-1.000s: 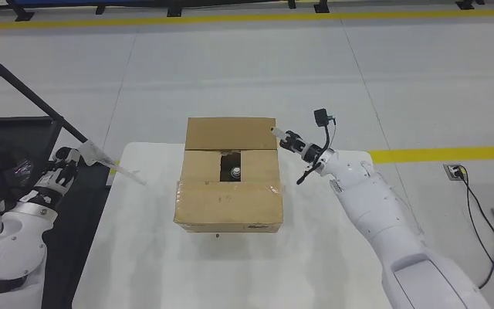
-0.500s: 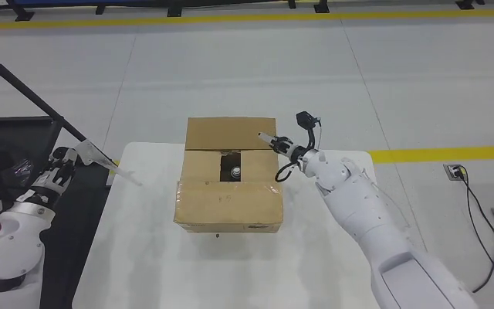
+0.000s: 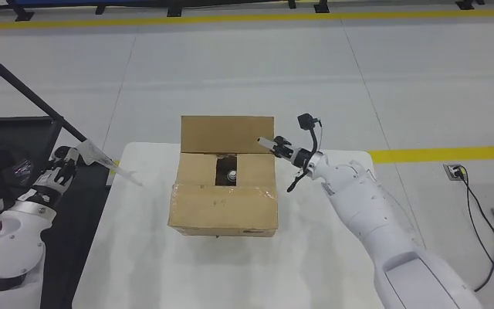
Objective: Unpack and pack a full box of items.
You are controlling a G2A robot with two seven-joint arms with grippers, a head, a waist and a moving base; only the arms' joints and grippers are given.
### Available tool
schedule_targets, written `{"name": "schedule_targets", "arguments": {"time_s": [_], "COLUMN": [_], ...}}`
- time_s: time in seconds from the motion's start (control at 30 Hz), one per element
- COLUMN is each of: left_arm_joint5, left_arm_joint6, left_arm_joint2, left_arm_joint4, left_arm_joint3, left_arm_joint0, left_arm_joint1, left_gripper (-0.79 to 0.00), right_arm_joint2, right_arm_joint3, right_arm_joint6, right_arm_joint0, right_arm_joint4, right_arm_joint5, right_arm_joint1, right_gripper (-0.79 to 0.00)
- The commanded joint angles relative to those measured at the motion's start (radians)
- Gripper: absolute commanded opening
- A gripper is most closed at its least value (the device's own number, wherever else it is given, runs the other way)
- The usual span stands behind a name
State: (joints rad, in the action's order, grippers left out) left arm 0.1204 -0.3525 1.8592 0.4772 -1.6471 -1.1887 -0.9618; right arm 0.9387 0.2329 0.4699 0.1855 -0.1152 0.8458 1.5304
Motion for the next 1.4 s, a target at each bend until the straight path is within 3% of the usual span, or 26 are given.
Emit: {"name": "schedule_targets", "arguments": {"time_s": [0.0, 0.17, 0.4, 0.6, 0.8, 1.17, 1.37], "left_arm_joint5": [0.001, 0.002, 0.002, 0.000, 0.001, 0.012, 0.021], "left_arm_joint6": [-0.001, 0.000, 0.001, 0.003, 0.002, -0.002, -0.007], "left_arm_joint2": [0.000, 0.003, 0.008, 0.006, -0.001, -0.014, -0.025], "left_arm_joint4": [-0.001, 0.000, -0.003, -0.004, -0.005, -0.010, -0.011], "left_arm_joint3": [-0.001, -0.006, -0.010, -0.017, -0.017, -0.013, -0.006], "left_arm_joint0": [-0.001, -0.007, -0.014, -0.017, -0.014, -0.006, 0.000], "left_arm_joint1": [0.000, 0.000, 0.001, 0.001, 0.000, 0.000, 0.000], "left_gripper": [-0.785, -0.785, -0.785, -0.785, -0.785, -0.785, -0.785], "right_arm_joint2": [0.008, 0.026, 0.062, 0.074, 0.018, 0.023, 0.016], "right_arm_joint3": [0.000, 0.011, 0.025, 0.099, 0.181, 0.220, 0.195], "right_arm_joint6": [0.029, 0.088, 0.210, 0.340, 0.426, 0.703, 0.725], "right_arm_joint0": [0.001, 0.004, 0.009, 0.032, 0.048, 0.055, 0.063], "right_arm_joint4": [0.019, 0.064, 0.163, 0.228, 0.258, 0.531, 0.550], "right_arm_joint5": [0.019, 0.044, 0.167, 0.164, 0.079, -0.199, -0.237], "right_arm_joint1": [-0.003, -0.004, -0.015, -0.035, -0.048, -0.056, -0.046], "right_gripper": [0.000, 0.000, 0.000, 0.000, 0.000, 0.000, 0.000]}}
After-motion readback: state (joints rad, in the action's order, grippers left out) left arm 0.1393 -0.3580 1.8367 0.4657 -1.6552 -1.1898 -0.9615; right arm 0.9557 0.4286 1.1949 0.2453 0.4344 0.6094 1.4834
